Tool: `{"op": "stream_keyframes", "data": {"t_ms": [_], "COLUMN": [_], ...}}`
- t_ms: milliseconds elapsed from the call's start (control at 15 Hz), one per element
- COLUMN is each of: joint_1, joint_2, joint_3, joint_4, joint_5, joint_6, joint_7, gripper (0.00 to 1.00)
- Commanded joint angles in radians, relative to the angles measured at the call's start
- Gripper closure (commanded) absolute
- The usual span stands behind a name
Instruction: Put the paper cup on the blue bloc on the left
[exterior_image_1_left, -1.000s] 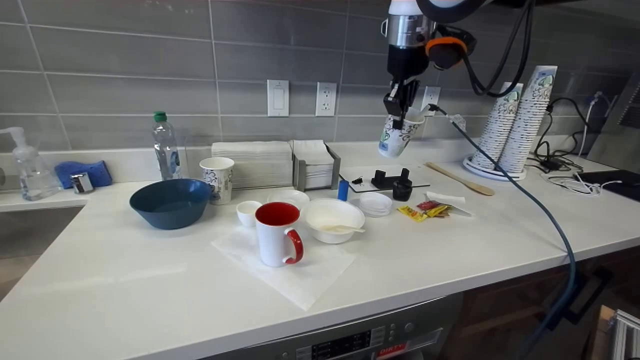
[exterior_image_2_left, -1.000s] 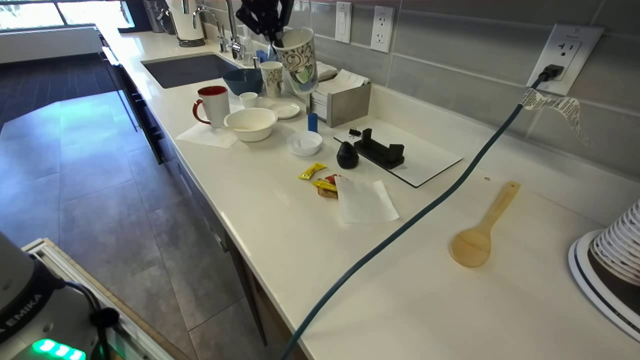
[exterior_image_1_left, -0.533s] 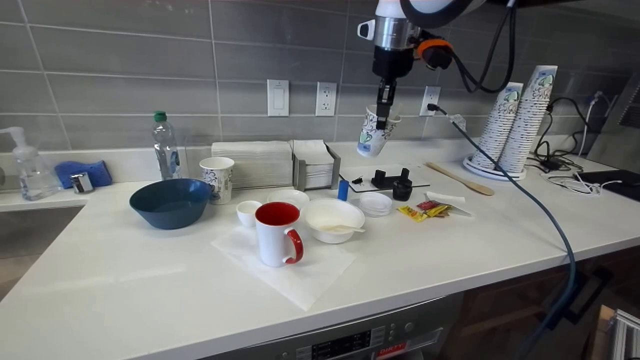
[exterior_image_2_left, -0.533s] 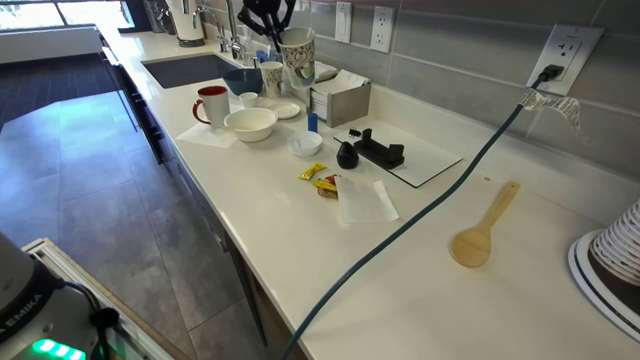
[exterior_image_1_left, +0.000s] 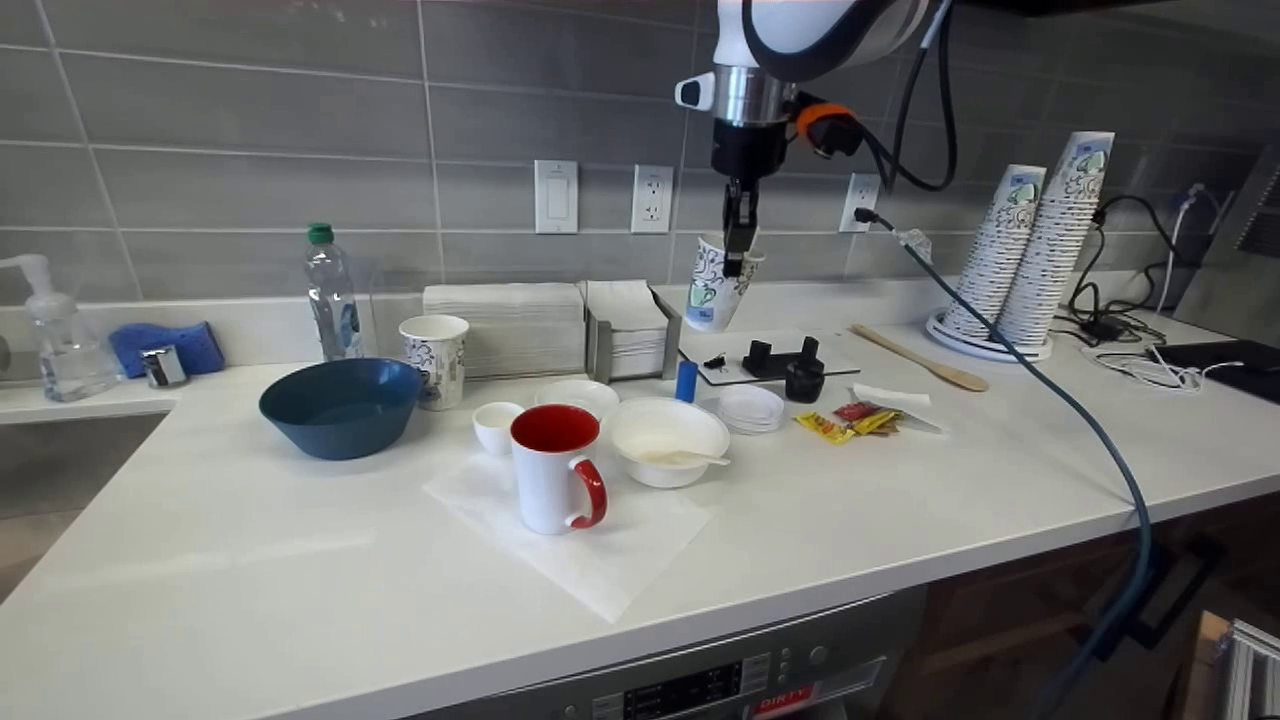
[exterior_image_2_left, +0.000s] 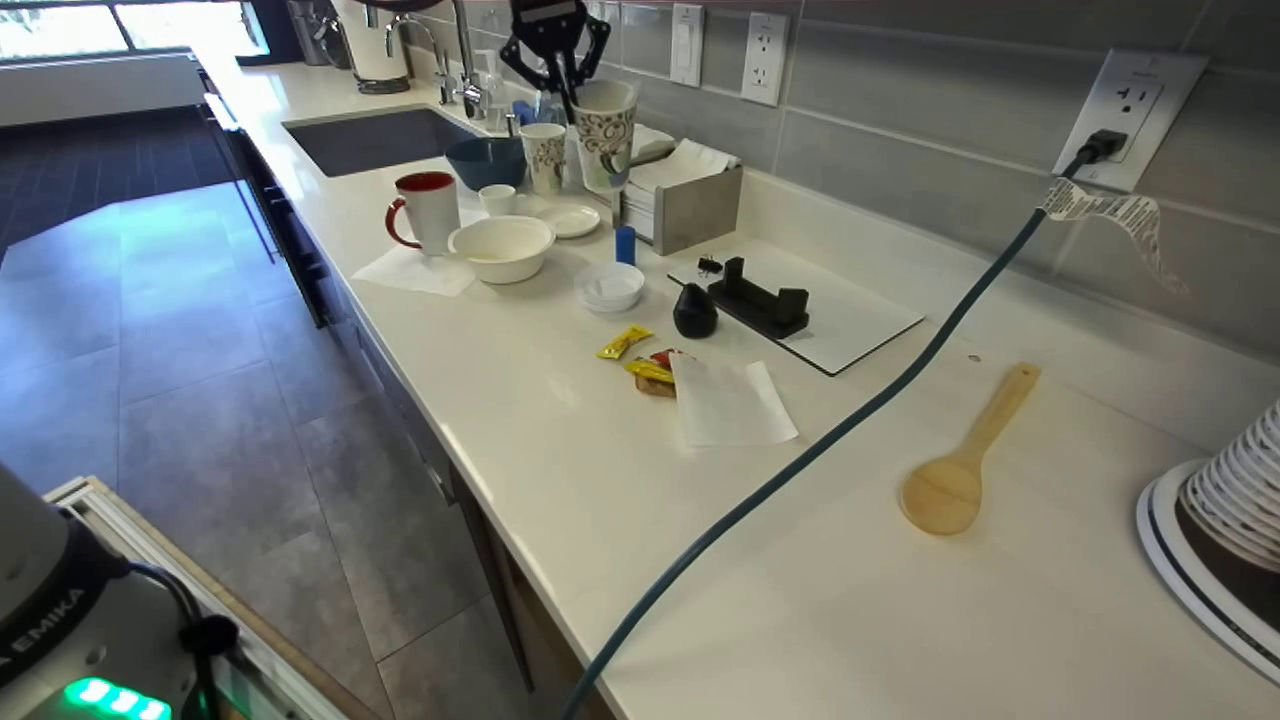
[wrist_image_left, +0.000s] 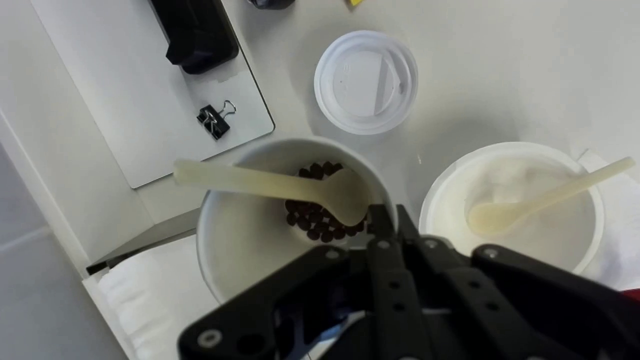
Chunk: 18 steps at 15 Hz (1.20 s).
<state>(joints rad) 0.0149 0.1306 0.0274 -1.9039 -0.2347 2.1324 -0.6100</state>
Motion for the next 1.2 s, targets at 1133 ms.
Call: {"op": "stream_keyframes", "data": {"t_ms": [1133], "joint_1": [0.014], "joint_2": [0.183], "joint_3": [0.008], "joint_4": [0.229], "joint_5": [-0.092], "joint_6": [-0.187], "joint_7": [0.119], "gripper": [0.99]}}
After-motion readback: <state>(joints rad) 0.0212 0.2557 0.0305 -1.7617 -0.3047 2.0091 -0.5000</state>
